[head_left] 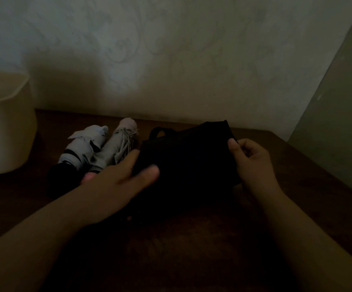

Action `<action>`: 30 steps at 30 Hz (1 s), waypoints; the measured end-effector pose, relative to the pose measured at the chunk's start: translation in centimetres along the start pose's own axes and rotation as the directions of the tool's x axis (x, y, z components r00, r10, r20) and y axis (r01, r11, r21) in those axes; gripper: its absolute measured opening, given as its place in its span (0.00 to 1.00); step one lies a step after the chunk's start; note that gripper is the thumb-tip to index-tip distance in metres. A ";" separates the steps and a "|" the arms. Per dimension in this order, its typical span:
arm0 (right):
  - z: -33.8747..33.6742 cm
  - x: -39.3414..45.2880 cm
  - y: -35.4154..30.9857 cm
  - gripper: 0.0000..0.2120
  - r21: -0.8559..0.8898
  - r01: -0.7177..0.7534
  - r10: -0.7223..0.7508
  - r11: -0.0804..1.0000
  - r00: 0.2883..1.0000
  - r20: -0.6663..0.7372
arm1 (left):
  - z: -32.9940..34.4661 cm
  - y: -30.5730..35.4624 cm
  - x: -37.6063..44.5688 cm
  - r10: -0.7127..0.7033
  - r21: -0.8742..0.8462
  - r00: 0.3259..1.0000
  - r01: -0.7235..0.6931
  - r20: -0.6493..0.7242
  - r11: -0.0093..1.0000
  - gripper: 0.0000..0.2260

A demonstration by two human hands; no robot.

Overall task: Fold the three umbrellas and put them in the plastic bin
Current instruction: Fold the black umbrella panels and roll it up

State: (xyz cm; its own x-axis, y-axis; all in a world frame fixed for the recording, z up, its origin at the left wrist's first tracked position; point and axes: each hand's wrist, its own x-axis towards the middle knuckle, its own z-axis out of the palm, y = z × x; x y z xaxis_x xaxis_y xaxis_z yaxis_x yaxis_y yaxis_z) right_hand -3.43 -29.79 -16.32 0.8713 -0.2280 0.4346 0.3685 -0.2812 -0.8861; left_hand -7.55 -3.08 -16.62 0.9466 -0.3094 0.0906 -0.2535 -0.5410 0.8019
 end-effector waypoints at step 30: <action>0.5 -0.1 0.5 0.16 -0.030 -0.262 0.247 0.964 0.936 -0.252 | 2.0 2.3 -0.3 0.064 0.743 0.978 -0.192 0.197 0.641 0.37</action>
State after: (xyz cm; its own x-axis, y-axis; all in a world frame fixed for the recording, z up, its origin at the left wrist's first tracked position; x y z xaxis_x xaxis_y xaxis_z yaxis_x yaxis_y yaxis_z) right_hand -3.18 -29.40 -16.87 0.8246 -0.5174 0.2287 0.1168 -0.2398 -0.9638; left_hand -8.77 -5.77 -15.98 0.8707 -0.4913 0.0241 -0.4918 -0.8688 0.0582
